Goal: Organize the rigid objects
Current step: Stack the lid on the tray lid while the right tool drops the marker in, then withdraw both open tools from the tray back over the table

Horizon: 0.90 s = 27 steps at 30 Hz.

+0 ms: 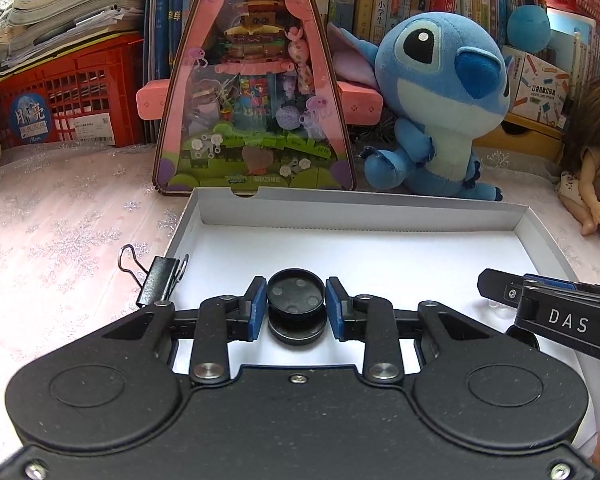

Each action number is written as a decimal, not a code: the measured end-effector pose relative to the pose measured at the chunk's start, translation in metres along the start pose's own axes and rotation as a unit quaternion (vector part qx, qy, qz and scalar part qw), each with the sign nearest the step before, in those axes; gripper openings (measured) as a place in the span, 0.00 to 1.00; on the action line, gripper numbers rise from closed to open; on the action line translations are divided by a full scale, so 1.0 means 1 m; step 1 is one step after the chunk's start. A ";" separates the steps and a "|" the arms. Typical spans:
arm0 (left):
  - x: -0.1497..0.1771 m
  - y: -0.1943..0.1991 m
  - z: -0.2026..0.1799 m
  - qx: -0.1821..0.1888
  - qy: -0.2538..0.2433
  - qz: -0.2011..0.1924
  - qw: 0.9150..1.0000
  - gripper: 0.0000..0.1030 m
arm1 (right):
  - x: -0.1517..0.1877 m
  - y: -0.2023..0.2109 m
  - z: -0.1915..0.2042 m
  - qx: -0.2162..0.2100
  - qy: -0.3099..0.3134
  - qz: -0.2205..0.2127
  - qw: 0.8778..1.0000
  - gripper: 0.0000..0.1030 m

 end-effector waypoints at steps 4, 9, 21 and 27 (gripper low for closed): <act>0.000 -0.001 0.001 0.000 0.003 0.003 1.000 0.29 | 0.001 -0.002 -0.001 0.004 -0.001 0.007 1.000 0.49; 0.001 -0.001 0.002 0.002 0.008 0.005 1.000 0.29 | 0.002 -0.003 0.000 0.004 0.000 0.009 1.000 0.51; -0.003 0.006 0.006 -0.004 0.014 -0.009 1.000 0.66 | -0.004 0.006 -0.004 -0.012 -0.029 -0.015 0.999 0.71; -0.012 0.029 0.006 0.004 -0.002 -0.026 1.000 0.73 | -0.011 0.028 -0.006 -0.015 -0.038 -0.048 0.998 0.84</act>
Point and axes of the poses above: each gripper's, at about its wrist camera, not at the fingertips, and y roughly against the way its jaws point, z to its left, x to its underside, the point moved 10 cm from there along -y, roughly the way its jaws point, and after that the axes turned 11 degrees about -z, right-handed, at the moved point
